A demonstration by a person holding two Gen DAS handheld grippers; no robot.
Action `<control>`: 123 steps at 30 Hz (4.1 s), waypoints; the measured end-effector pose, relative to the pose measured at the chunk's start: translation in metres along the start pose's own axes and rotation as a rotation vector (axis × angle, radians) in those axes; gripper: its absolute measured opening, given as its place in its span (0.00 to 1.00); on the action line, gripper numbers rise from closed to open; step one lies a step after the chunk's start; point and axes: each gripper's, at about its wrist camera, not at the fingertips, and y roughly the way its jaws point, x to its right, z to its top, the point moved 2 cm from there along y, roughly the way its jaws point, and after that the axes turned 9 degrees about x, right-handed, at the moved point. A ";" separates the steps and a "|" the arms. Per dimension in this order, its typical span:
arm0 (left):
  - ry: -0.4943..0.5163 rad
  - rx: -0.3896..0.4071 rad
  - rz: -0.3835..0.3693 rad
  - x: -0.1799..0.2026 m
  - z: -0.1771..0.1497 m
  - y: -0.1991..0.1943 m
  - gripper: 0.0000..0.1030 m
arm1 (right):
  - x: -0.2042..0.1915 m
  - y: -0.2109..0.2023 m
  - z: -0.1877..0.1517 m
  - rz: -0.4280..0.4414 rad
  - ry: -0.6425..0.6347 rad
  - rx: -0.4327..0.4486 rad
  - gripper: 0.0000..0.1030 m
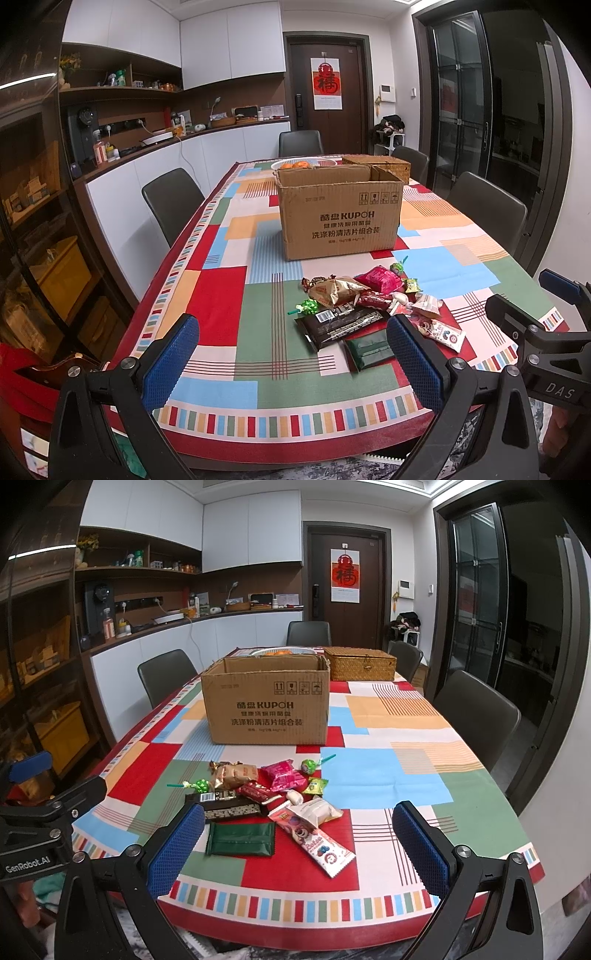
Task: Organize snacks
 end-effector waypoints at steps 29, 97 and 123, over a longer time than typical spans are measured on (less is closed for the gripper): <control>-0.001 -0.001 -0.001 0.000 0.000 -0.001 1.00 | -0.001 0.000 0.001 0.002 0.001 0.000 1.00; 0.435 -0.426 -0.550 0.114 -0.076 0.174 0.64 | 0.018 0.160 -0.082 0.225 -0.162 -0.443 0.59; 0.223 -0.463 -0.569 0.104 -0.073 0.181 0.41 | 0.002 0.155 -0.079 0.239 -0.226 -0.418 0.25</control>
